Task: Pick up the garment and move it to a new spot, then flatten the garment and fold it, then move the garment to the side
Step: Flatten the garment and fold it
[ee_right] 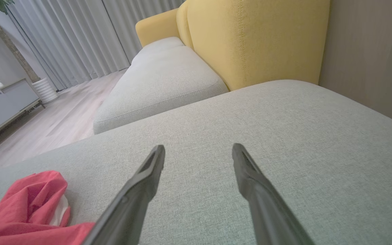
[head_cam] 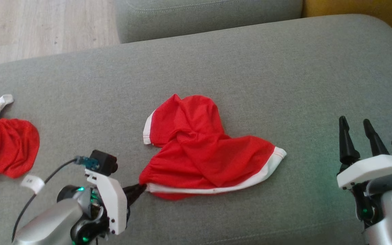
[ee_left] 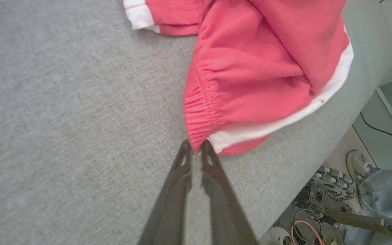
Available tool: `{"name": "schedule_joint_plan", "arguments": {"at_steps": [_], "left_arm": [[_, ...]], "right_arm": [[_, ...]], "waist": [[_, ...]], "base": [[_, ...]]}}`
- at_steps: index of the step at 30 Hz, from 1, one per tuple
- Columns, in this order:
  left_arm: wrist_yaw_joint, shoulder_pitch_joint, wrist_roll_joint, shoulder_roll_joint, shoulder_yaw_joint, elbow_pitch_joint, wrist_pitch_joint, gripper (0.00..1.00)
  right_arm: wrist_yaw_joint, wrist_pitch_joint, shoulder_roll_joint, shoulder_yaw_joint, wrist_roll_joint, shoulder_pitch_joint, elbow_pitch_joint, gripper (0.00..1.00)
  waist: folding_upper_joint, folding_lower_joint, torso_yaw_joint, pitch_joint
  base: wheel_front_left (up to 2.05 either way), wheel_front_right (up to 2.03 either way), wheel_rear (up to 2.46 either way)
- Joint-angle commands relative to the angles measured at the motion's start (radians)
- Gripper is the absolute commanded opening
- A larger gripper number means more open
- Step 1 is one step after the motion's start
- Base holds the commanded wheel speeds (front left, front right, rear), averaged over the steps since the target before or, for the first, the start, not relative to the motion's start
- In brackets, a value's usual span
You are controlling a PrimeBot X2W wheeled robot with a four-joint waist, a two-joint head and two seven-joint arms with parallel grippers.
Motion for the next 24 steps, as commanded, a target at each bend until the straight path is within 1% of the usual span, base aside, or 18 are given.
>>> {"name": "schedule_joint_plan", "arguments": {"at_steps": [1, 5, 6, 8, 9, 10, 11, 13, 14, 15, 17, 20, 22, 24], "left_arm": [[0.008, -0.033, -0.005, 0.035, 0.049, -0.019, -0.020, 1.00], [0.043, -0.016, 0.012, 0.062, 0.079, -0.052, -0.094, 1.00], [0.043, -0.016, 0.012, 0.062, 0.079, -0.052, -0.094, 1.00], [0.067, -0.008, 0.015, 0.091, 0.125, -0.104, -0.175, 1.00], [0.089, -0.001, 0.018, 0.110, 0.153, -0.134, -0.220, 1.00], [0.115, 0.010, 0.031, 0.133, 0.174, -0.162, -0.261, 1.00], [0.151, 0.022, 0.047, 0.156, 0.195, -0.189, -0.301, 1.00], [0.252, 0.047, 0.088, 0.190, 0.235, -0.236, -0.377, 1.00], [0.295, 0.063, 0.105, 0.197, 0.247, -0.261, -0.399, 1.00], [0.327, 0.083, 0.111, 0.197, 0.260, -0.289, -0.417, 1.00], [0.375, 0.127, 0.115, 0.187, 0.293, -0.341, -0.442, 1.00], [0.470, 0.185, 0.186, 0.162, 0.357, -0.383, -0.458, 1.00], [0.525, 0.235, 0.254, 0.112, 0.432, -0.422, -0.459, 1.00], [0.550, 0.298, 0.327, 0.055, 0.499, -0.459, -0.460, 1.00]], "right_arm": [[-0.001, 0.002, -0.003, 0.017, -0.009, -0.008, -0.035, 1.00], [-0.001, -0.001, -0.001, 0.026, -0.011, 0.002, -0.046, 1.00], [-0.001, -0.001, -0.001, 0.026, -0.011, 0.002, -0.046, 1.00], [-0.001, -0.010, 0.000, 0.030, -0.008, 0.008, -0.056, 1.00], [-0.001, -0.014, 0.000, 0.032, -0.008, 0.014, -0.059, 1.00], [-0.001, -0.016, -0.001, 0.036, -0.007, 0.019, -0.063, 1.00], [-0.001, -0.019, -0.001, 0.041, -0.006, 0.023, -0.067, 1.00], [-0.001, -0.031, -0.005, 0.054, -0.005, 0.031, -0.078, 1.00], [-0.001, -0.040, -0.007, 0.060, -0.003, 0.035, -0.085, 1.00], [-0.001, -0.050, -0.008, 0.067, -0.001, 0.039, -0.093, 1.00], [-0.001, -0.075, -0.014, 0.086, 0.004, 0.046, -0.113, 1.00], [-0.001, -0.122, -0.024, 0.130, 0.016, 0.072, -0.146, 1.00], [-0.001, -0.151, -0.035, 0.155, 0.018, 0.096, -0.161, 1.00], [-0.001, -0.178, -0.042, 0.169, 0.016, 0.119, -0.171, 1.00]], "waist": [[0.0000, 0.0000, 0.003, -0.002], [0.0000, 0.0000, 0.009, -0.013], [0.0000, 0.0000, 0.009, -0.013], [0.0000, 0.0000, 0.014, -0.023], [0.0000, 0.0000, 0.017, -0.030], [0.0000, 0.0000, 0.019, -0.035], [0.0000, 0.0000, 0.022, -0.039], [0.0000, 0.0000, 0.030, -0.052], [0.0000, 0.0000, 0.034, -0.059], [0.0000, 0.0000, 0.038, -0.062], [0.0000, 0.0000, 0.046, -0.067], [0.0000, 0.0000, 0.059, -0.077], [0.0000, 0.0000, 0.065, -0.081], [0.0000, 0.0000, 0.068, -0.085]], "base": [[0.00, 0.00, 0.00], [0.00, 0.00, 0.00], [0.00, 0.00, 0.00], [0.00, 0.00, 0.00], [0.00, 0.00, 0.00], [0.00, 0.00, 0.00], [0.00, 0.00, 0.00], [0.00, 0.00, 0.00], [0.00, 0.00, 0.00], [0.00, 0.00, 0.00], [0.00, 0.00, 0.00], [0.00, 0.00, 0.00], [0.00, 0.00, 0.00], [0.00, 0.00, 0.00]]}}
